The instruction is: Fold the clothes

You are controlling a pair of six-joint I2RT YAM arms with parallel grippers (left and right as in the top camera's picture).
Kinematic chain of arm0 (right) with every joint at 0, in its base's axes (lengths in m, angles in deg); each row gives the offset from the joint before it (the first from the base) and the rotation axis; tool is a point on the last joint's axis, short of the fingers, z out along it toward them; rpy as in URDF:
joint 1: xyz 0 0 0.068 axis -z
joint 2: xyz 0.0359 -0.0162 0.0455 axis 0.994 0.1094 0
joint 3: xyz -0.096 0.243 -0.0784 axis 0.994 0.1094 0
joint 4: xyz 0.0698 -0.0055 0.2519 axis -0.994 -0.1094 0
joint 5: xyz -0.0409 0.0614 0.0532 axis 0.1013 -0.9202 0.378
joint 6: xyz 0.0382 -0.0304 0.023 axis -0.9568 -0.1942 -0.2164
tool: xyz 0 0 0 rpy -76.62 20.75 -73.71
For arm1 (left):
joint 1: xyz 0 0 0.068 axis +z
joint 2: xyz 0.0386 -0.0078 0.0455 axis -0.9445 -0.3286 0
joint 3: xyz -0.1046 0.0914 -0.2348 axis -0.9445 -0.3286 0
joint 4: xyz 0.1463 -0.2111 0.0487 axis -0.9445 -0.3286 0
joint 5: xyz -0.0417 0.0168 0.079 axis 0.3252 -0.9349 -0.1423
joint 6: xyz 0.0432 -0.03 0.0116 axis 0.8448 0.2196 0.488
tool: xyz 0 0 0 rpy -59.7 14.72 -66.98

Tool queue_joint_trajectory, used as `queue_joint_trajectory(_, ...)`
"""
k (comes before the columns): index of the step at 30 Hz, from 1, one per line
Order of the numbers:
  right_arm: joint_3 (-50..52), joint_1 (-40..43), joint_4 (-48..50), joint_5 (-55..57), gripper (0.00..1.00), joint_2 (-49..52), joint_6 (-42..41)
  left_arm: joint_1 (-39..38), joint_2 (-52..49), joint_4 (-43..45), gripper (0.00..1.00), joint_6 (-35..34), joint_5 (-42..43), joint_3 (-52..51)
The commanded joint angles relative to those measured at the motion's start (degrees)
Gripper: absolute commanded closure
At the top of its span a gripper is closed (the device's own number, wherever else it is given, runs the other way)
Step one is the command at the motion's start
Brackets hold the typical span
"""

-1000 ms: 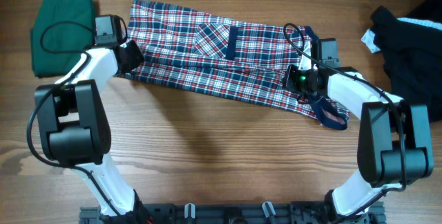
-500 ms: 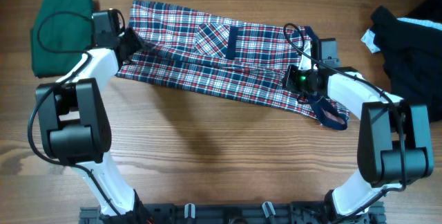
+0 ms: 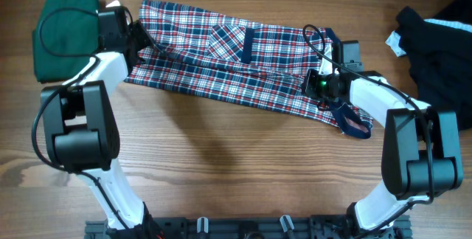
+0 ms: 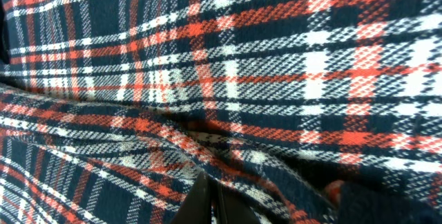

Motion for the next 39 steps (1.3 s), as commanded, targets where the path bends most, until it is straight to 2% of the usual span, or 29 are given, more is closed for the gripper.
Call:
queue_joint_trajectory(1,0.83,-0.13,-1.36,1.49,0.96,3.15,-0.74,-0.46,-2.47,-2.23,0.96,-0.74,0.66,0.11)
queue_joint_trajectory(6,0.83,-0.13,-1.25,1.49,0.96,3.15,-0.7,-0.46,-2.45,-3.21,0.96,-0.55,2.54,0.11)
queue_joint_trajectory(14,0.83,-0.13,-1.09,1.51,0.96,3.15,-1.55,-0.46,-2.34,-14.19,0.96,-0.55,8.24,0.11)
queue_joint_trajectory(23,0.83,-0.13,0.33,1.51,0.96,3.15,-1.53,-0.72,1.7,-18.01,0.96,-0.5,18.69,0.11)
queue_joint_trajectory(35,0.83,-0.13,1.01,1.51,0.96,3.15,-1.27,-9.31,8.44,-25.53,0.96,7.13,18.62,0.11)
queue_joint_trajectory(36,0.83,-0.13,0.98,1.51,0.96,3.15,-1.25,-10.08,8.44,-26.03,0.96,7.93,17.73,0.11)
queue_joint_trajectory(39,0.83,-0.13,0.98,1.51,0.96,3.15,-1.05,-12.57,8.41,-27.78,0.96,8.9,8.28,0.11)
